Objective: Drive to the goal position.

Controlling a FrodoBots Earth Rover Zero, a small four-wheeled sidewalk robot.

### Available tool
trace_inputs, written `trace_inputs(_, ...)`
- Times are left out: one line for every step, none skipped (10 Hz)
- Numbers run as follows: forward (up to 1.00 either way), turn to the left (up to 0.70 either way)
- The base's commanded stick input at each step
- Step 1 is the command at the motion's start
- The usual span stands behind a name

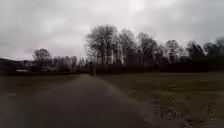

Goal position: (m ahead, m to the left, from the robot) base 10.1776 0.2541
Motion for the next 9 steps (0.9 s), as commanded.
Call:
trace_inputs(1.0,0.4)
trace_inputs(1.0,0.4)
trace_inputs(1.0,0.4)
trace_inputs(1.0,0.4)
trace_inputs(1.0,0.4)
trace_inputs(1.0,0.4)
trace_inputs(1.0,0.4)
trace_inputs(1.0,0.4)
trace_inputs(1.0,0.0)
